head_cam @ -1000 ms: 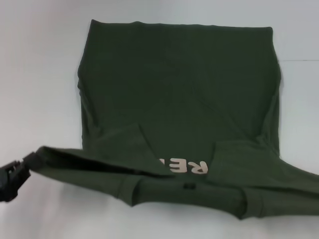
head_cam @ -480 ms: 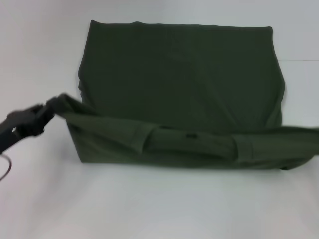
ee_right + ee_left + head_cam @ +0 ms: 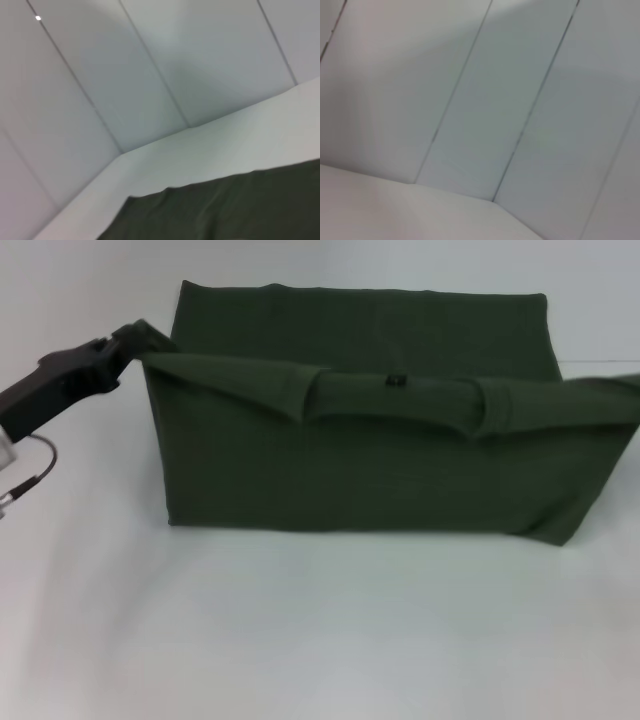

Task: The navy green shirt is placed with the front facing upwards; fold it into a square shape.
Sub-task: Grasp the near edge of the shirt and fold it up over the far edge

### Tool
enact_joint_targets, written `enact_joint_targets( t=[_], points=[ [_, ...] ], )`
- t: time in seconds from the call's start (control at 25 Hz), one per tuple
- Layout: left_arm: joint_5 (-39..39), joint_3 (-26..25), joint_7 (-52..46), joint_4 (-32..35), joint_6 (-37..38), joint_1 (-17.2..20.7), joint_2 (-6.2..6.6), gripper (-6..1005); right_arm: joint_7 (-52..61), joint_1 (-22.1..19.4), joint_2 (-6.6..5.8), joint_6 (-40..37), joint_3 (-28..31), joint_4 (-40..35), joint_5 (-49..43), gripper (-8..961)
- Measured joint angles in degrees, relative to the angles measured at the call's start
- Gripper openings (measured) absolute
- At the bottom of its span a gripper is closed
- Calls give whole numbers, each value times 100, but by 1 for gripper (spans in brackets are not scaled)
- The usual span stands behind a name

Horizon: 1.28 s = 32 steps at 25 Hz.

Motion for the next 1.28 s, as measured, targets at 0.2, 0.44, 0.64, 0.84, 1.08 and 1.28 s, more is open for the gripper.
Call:
enact_joint_targets(
  t=[0.2,0.44,0.64,0.84,1.08,1.28],
  points=[
    [-56,21,221,-264,-911,-423,-20,5,-75,441,86,870,-35,42,6,134],
    [-209,25,675,-616,-1773,-779,-53,4,-231,878,307,1870,-115,66,57,140],
    [-542,28,1275,-883,-2358,-966,-103,5,-619,1086,382,2675,-260,350,376,144],
    [-857,23,1792,-1093,-2839,-1107,-120,5,-1163,1203,406,3286,-434,649,992,149],
    [-1256,21,2448,-1305,-3337,-1219,-191,4,-1443,1427,505,4004,-715,797,1119,155],
    [-1295,32,2756,-1355,-3663,-1286,-266,27,-1460,1542,639,4407,-909,806,1124,160]
  ],
)
